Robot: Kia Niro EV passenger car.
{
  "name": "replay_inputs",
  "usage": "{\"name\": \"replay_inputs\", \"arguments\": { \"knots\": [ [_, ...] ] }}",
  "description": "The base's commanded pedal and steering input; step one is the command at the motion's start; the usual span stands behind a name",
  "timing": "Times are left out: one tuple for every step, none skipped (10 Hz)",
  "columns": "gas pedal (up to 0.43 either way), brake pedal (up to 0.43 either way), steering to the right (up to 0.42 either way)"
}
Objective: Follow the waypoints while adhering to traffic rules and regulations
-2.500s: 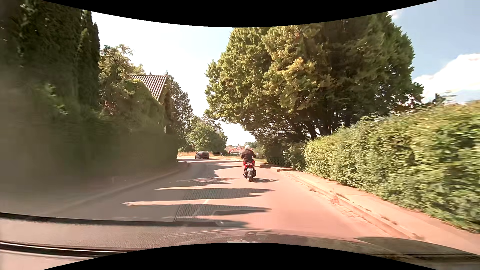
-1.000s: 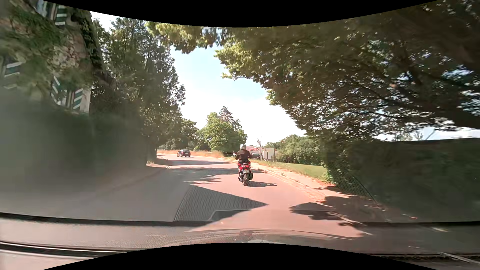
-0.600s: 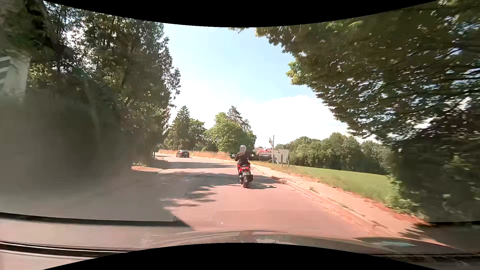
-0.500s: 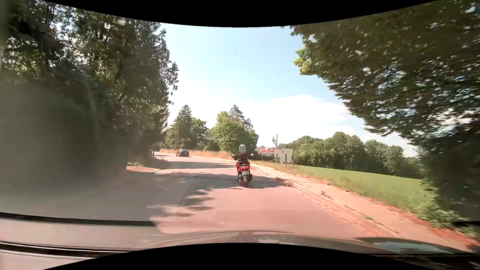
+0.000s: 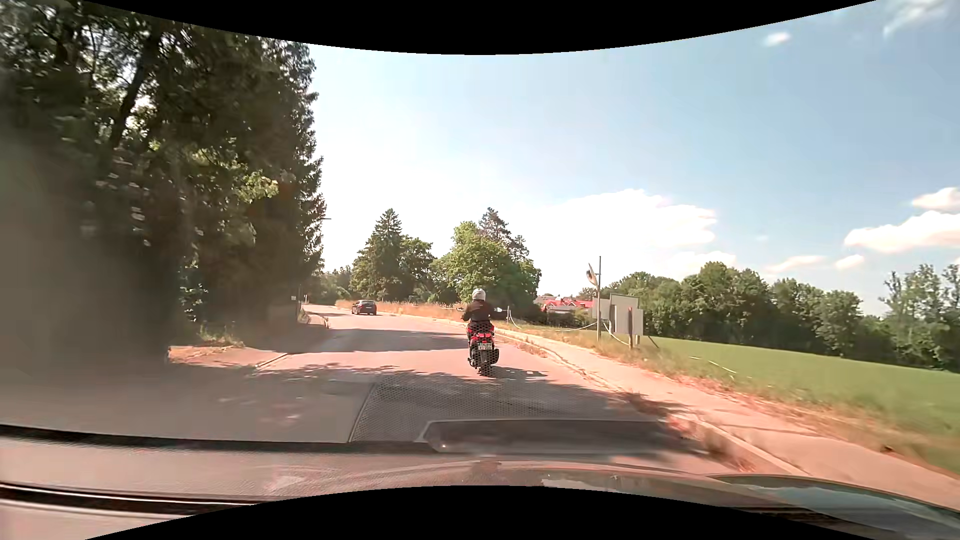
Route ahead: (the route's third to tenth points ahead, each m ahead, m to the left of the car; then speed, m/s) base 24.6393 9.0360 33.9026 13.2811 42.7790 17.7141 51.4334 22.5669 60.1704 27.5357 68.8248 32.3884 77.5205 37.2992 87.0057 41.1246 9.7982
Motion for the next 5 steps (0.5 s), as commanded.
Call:
{"name": "replay_inputs", "arguments": {
  "knots": [
    [0.169,0.006,-0.055],
    [0.169,0.006,-0.057],
    [0.169,0.006,-0.058],
    [0.169,0.006,-0.059],
    [0.169,0.006,-0.061]
  ]
}}
